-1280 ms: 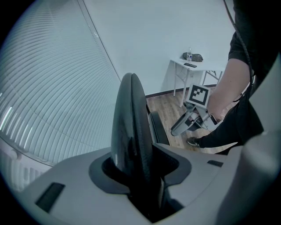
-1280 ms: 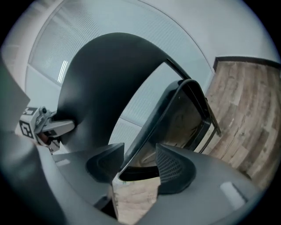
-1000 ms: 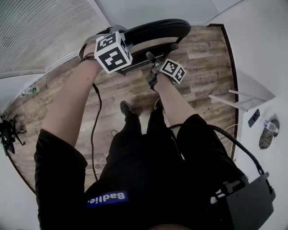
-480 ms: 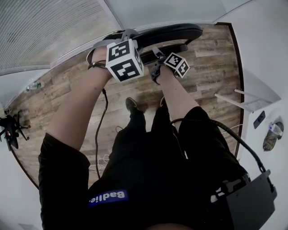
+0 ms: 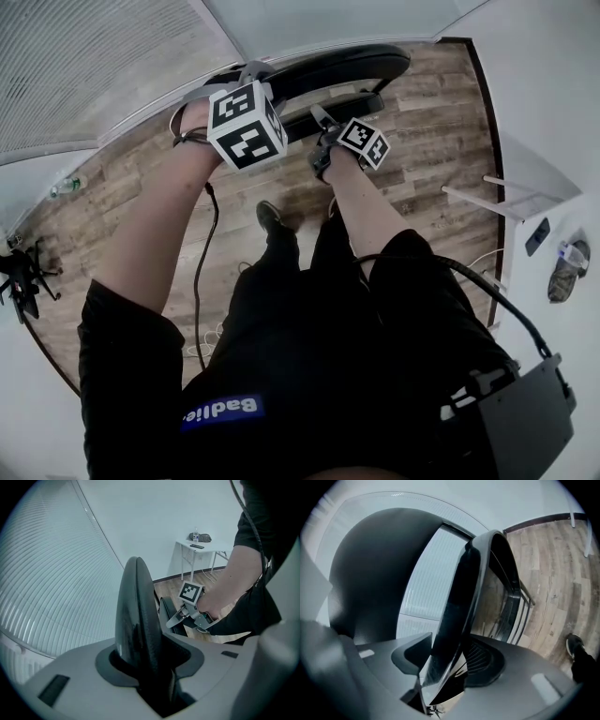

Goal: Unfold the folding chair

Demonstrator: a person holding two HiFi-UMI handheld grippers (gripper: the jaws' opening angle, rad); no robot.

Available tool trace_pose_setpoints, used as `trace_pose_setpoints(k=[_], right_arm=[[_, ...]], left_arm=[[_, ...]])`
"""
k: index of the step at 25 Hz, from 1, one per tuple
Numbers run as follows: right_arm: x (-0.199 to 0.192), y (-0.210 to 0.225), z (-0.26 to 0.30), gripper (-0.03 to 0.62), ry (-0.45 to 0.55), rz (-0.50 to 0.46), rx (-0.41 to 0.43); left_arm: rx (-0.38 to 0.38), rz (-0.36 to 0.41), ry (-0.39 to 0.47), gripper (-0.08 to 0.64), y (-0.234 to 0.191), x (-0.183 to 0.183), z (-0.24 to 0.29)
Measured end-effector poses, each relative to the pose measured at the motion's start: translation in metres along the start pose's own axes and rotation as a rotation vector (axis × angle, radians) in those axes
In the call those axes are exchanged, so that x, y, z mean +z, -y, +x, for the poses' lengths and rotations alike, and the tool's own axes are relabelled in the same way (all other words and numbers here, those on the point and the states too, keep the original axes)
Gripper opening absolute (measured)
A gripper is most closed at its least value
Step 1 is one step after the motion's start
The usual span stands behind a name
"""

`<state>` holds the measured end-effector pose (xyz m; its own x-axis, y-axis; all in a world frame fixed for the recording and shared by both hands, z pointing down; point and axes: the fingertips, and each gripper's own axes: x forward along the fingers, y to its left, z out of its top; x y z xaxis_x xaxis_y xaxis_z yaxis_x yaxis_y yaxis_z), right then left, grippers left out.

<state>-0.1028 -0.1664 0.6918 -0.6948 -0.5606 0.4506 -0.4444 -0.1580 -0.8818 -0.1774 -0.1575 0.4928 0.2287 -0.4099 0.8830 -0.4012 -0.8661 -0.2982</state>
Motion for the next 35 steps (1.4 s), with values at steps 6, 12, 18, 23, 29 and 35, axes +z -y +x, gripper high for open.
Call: trace_pose_setpoints(k=[6, 12, 18, 23, 29, 35], right_arm=[[-0.015, 0.012, -0.025, 0.184, -0.014, 0.002, -0.012], [-0.031, 0.041, -0.058, 0.16, -0.021, 0.04, -0.044], [-0.047, 0.068, -0.086, 0.152, -0.021, 0.099, -0.042], [-0.053, 0.104, -0.107, 0.158, -0.029, 0.124, -0.056], [-0.069, 0.144, -0.126, 0.172, -0.036, 0.144, -0.049], [-0.094, 0.202, -0.147, 0.19, -0.05, 0.211, -0.063]], left_arm=[[-0.01, -0.004, 0.002, 0.149, 0.012, 0.0, -0.005], [-0.026, -0.015, 0.004, 0.149, 0.023, 0.0, -0.004], [-0.041, -0.021, 0.007, 0.149, 0.037, 0.001, -0.004], [-0.06, -0.028, 0.008, 0.149, 0.046, 0.007, 0.008], [-0.084, -0.049, 0.01, 0.149, 0.053, 0.002, 0.02], [-0.12, -0.083, 0.001, 0.149, 0.068, -0.005, 0.038]])
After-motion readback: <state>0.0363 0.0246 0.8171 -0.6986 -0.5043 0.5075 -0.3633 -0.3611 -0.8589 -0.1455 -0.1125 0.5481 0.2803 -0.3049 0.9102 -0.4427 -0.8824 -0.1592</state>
